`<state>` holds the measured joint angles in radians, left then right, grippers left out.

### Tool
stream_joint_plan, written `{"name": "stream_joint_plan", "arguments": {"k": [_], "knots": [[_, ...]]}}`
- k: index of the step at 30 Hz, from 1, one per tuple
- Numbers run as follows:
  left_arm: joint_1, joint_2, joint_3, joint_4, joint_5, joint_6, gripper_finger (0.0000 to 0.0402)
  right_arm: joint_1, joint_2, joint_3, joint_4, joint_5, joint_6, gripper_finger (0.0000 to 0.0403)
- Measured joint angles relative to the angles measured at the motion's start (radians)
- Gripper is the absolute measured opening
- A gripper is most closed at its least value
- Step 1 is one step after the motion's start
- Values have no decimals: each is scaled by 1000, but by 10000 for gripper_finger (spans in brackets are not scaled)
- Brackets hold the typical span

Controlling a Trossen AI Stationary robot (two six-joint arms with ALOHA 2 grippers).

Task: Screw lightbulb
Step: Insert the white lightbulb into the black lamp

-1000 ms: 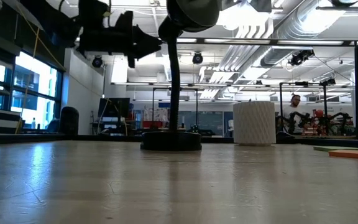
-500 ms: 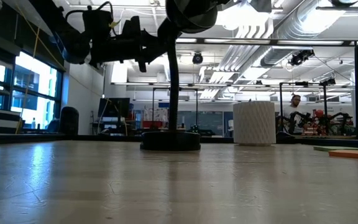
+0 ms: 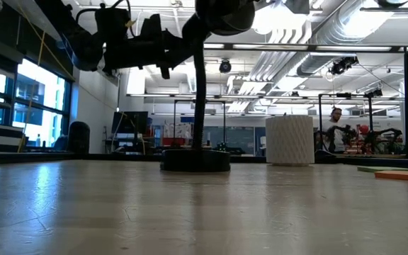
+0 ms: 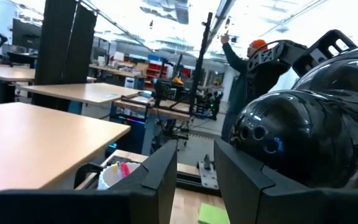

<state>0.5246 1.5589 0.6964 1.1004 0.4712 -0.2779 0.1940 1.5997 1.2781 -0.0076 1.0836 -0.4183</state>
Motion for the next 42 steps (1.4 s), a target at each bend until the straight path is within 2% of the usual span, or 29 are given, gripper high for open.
{"name": "stream_joint_plan", "arguments": {"k": [9, 14, 20, 29, 34, 37, 39, 42], "knots": [[-20, 0, 0, 4, -8, 34, 105, 2, -1, 0, -3, 4, 80, 245], [-41, -3, 0, 3, -24, 122, 106, 2, -2, 0, 3, -6, 271, 245], [-42, -4, -2, 2, -20, 160, 103, 0, -3, 0, -2, -31, 524, 245], [-58, -4, -2, 5, -23, 292, 65, 0, -4, 0, -3, -50, 694, 245], [-81, -4, -2, -1, -67, 403, 37, 0, -5, 0, 6, -102, 832, 245], [-105, -2, -6, -22, -23, 481, 19, -1, -4, 1, 17, -120, 930, 245], [-118, -2, -7, -28, -31, 537, 9, -9, -5, 1, 20, -133, 1004, 245], [-141, -2, -10, -25, -106, 615, 2, -18, -4, 1, 22, -153, 1117, 245]]}}
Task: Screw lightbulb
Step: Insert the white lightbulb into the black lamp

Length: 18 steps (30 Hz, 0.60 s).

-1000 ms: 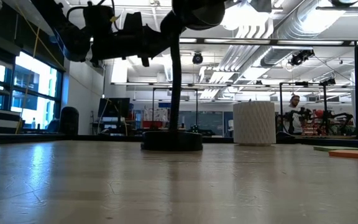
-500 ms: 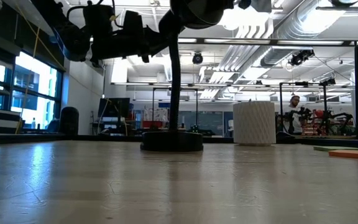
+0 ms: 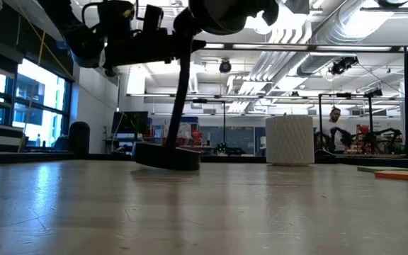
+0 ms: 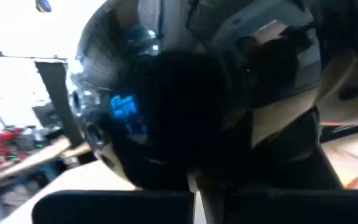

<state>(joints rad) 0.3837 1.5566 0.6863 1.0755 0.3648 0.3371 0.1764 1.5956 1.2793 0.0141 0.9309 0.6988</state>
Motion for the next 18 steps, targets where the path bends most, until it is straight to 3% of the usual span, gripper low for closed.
{"name": "stream_joint_plan", "arguments": {"k": [8, 18], "knots": [[-7, -4, -49, 47, -121, 51, 3, -24, 1, -1, 22, -73, 155, 245], [-17, -42, -87, 74, -257, 138, 3, -38, -1, -1, 41, -171, 510, 245]]}}
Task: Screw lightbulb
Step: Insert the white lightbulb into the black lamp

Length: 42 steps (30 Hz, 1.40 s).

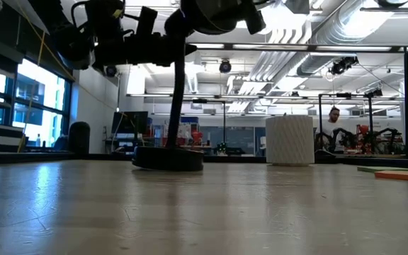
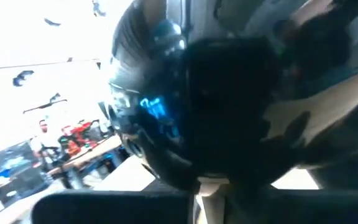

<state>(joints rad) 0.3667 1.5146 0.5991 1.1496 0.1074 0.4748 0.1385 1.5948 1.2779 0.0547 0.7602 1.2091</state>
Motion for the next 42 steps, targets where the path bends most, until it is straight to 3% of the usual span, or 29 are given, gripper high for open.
{"name": "stream_joint_plan", "arguments": {"k": [10, 26, 42], "knots": [[-35, 0, 1, -29, -105, 104, 2, -13, 1, -1, 46, -83, 166, 253], [-35, 0, 4, -35, -98, 80, 2, -19, -18, -2, 29, -149, 9, 305], [-35, 0, 4, -49, -100, 67, 2, -34, -94, -2, -77, -176, -110, 307]]}}
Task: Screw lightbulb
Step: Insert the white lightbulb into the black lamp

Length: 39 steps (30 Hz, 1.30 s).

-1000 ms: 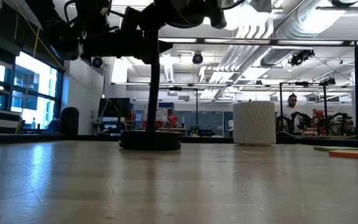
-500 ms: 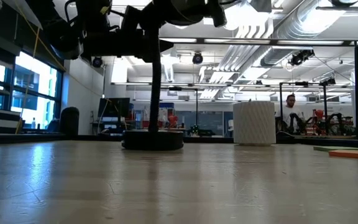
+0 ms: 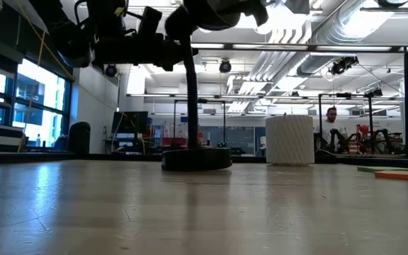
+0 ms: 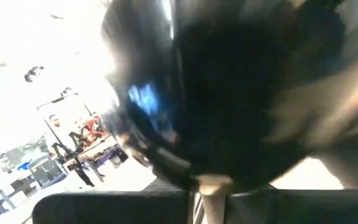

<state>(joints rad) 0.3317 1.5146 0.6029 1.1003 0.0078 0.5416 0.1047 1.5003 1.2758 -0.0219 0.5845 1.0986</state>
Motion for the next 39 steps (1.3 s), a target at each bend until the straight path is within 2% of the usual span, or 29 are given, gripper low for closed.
{"name": "stream_joint_plan", "arguments": {"k": [4, 7, 14, 24, 29, 39], "knots": [[0, 0, 0, -1, -2, -6, 2, 0, -4, 0, -27, -4, -3, 307], [0, 0, 0, -1, -2, -13, 2, 0, -16, 0, -27, -16, -98, 307], [-1, 0, 0, -13, -6, -16, 2, 16, -57, 0, -72, 81, -175, 307], [-2, 0, 0, -28, -5, -34, 2, 23, -62, 2, -162, 70, -244, 307], [-13, 1, 0, -34, -7, -42, 2, 42, -68, 2, -173, 118, -294, 307], [-44, -11, -2, -150, -168, -58, 2, 105, -135, 2, -236, 212, -399, 307]]}}
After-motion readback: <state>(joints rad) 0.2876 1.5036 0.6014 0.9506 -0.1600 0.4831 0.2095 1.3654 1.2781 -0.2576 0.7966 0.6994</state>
